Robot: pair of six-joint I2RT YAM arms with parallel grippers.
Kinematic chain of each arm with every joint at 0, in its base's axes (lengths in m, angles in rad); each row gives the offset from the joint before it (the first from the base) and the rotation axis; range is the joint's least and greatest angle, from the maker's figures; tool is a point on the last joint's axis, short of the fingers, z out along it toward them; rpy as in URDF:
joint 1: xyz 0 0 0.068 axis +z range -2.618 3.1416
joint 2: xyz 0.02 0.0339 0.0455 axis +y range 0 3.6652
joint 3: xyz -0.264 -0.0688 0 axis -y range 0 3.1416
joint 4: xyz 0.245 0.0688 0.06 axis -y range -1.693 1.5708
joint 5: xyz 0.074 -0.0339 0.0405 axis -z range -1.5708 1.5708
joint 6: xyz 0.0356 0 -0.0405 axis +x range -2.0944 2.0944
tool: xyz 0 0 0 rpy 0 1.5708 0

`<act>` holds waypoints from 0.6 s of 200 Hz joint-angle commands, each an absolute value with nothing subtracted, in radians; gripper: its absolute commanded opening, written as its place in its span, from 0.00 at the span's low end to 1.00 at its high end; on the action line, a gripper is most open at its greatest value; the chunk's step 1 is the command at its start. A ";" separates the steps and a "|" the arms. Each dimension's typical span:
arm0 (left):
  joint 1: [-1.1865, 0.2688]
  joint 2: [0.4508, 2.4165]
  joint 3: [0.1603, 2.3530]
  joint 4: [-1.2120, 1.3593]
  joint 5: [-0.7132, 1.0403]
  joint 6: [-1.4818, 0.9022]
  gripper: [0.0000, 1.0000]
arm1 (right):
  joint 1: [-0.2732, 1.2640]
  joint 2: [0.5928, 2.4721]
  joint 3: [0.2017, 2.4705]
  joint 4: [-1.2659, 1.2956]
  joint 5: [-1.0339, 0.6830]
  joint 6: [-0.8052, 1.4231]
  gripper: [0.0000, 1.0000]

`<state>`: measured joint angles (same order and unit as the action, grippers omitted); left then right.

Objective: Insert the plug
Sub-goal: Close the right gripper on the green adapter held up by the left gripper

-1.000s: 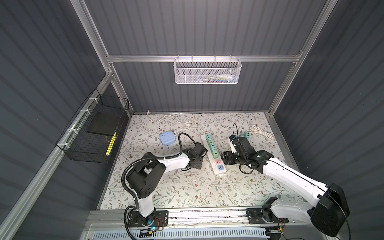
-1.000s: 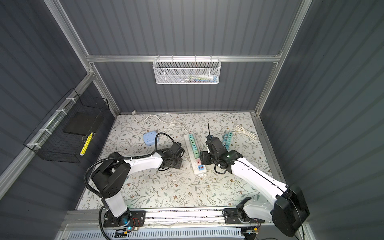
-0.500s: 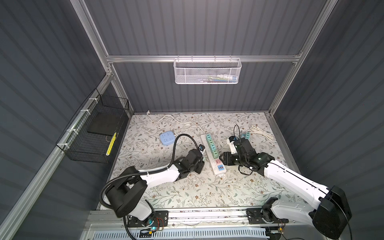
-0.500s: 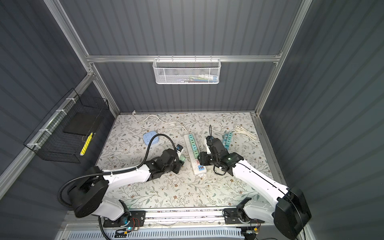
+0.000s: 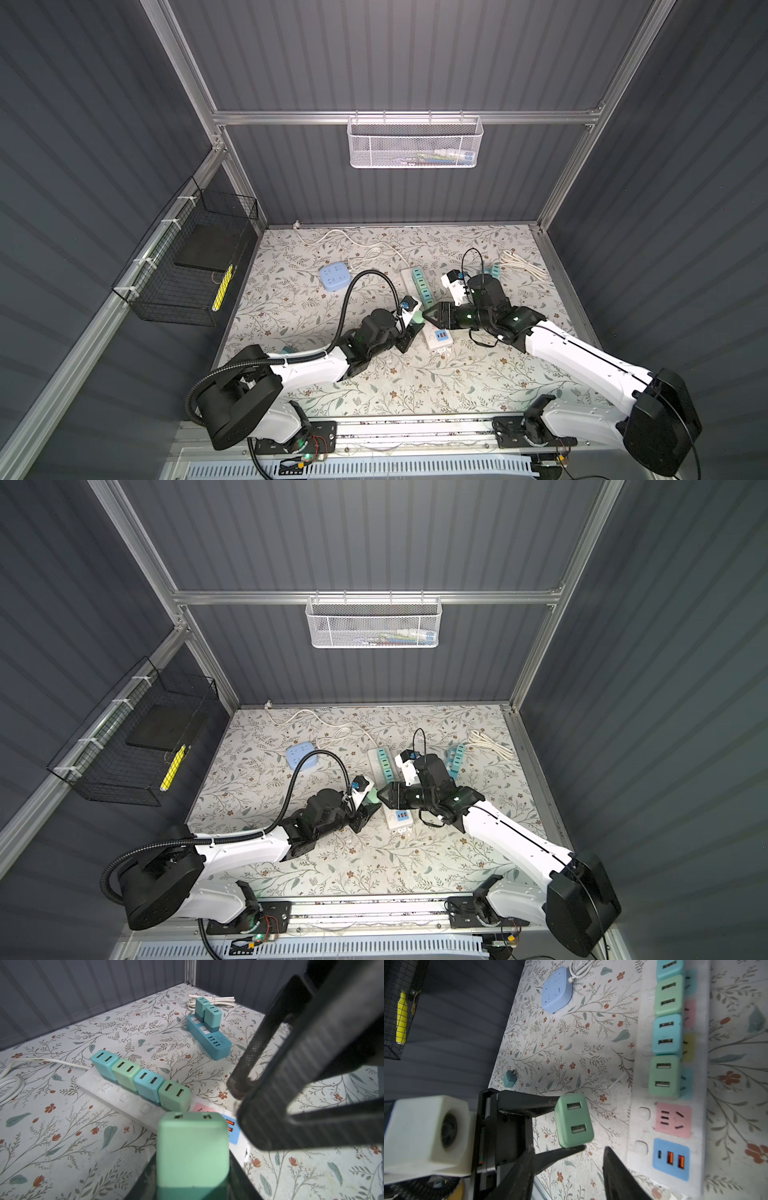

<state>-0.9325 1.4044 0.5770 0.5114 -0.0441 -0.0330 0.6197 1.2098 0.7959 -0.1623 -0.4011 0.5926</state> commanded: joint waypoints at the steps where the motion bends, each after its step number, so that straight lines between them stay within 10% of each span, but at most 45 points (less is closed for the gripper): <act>1: -0.934 1.376 0.613 0.526 -0.011 -0.014 0.23 | 0.617 1.244 0.810 -0.110 -0.457 0.609 0.53; 120: -0.934 1.339 0.614 0.511 0.015 -0.031 0.21 | 0.618 1.296 0.813 -0.013 -0.509 0.649 0.34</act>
